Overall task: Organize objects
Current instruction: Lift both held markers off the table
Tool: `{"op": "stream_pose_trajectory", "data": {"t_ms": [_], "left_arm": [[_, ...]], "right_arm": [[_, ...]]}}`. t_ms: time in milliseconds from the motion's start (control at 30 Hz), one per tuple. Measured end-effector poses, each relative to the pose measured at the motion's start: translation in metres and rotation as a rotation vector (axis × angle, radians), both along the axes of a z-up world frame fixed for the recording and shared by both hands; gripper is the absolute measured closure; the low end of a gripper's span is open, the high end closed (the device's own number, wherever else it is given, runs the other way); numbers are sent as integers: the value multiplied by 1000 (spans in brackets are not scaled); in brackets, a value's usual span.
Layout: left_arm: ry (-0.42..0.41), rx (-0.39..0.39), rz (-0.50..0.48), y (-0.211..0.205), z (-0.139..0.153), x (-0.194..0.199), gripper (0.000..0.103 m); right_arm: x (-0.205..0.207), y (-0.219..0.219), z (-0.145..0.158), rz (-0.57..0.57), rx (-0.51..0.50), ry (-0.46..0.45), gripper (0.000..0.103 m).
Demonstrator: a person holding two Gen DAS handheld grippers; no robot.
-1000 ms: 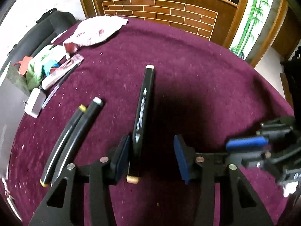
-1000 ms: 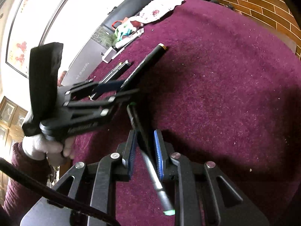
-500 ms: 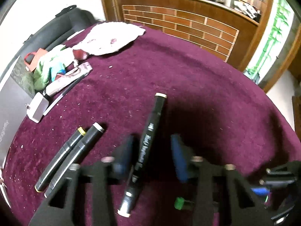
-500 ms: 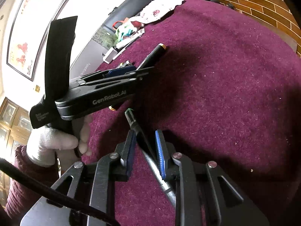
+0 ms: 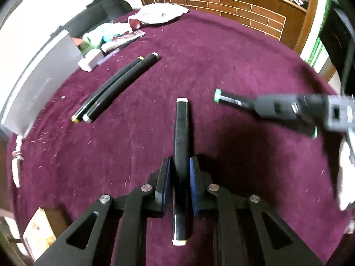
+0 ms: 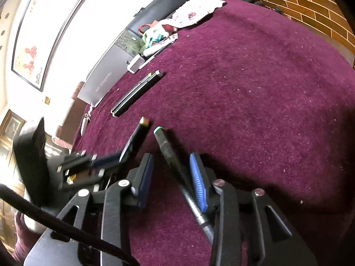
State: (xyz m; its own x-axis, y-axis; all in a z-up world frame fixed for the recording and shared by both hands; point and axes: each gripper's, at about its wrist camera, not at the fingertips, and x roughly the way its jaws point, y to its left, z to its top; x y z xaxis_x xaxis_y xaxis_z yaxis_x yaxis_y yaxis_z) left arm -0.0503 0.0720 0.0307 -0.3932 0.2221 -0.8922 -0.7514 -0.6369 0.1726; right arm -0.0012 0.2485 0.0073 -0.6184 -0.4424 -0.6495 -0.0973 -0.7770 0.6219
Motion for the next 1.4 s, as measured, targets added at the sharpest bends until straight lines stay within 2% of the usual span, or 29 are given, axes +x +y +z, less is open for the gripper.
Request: {"op": "stream_pose_trajectory", "data": {"t_ms": [67,133,200,233,333,400,433,467,600,733,767,800,833,867,900,967,1000,1067,1167,1300,1400], "left_arm": [[70,-7,13,0,-2,10,84],[120,-4,69,-2,-2,12,73],[178,9,143,-7,-3,13,50],[191,26,173,-11,-4,13,46],[128,146,285,-31,-7,5,38],[52,230,369,-45,-12,-6,27],[26,262,399,-51,-14,-8,26],[30,256,390,-50,-14,-6,24],[56,239,383,-45,-15,1,23],[41,229,359,-44,-17,4,25],[35,221,349,-43,-15,9,34],[25,223,329,-42,-13,14,52],[21,223,314,-40,-11,18,62],[16,221,302,-37,-9,23,81],[7,222,297,-35,-8,26,88],[-7,233,308,-36,-8,30,89],[-12,240,316,-37,-8,32,89],[0,238,317,-33,-8,32,84],[30,218,301,-21,-10,32,69],[54,252,329,-14,-12,31,62],[59,260,324,-15,-12,34,65]], "right_arm": [[0,-3,2,12,27,8,63],[0,-9,4,23,71,16,63],[0,-15,6,34,128,24,63],[1,-18,7,37,153,28,63],[2,-28,9,47,247,41,62],[2,-36,10,57,308,49,58],[2,-40,11,60,340,45,58],[2,-41,11,61,360,40,58],[-6,-54,14,93,478,-20,59],[-12,-71,14,153,628,-72,59],[-12,-75,13,166,665,-75,59],[-11,-78,12,181,701,-65,59],[-12,-78,12,189,708,-62,59],[-11,-77,12,199,704,-62,62],[-11,-74,12,205,689,-64,67],[-9,-71,13,204,685,-67,79],[-8,-69,13,206,682,-68,81],[-6,-69,13,212,680,-70,81],[-7,-71,13,201,682,-76,81],[-12,-74,13,182,681,-76,80],[-12,-73,13,173,675,-57,80]]}}
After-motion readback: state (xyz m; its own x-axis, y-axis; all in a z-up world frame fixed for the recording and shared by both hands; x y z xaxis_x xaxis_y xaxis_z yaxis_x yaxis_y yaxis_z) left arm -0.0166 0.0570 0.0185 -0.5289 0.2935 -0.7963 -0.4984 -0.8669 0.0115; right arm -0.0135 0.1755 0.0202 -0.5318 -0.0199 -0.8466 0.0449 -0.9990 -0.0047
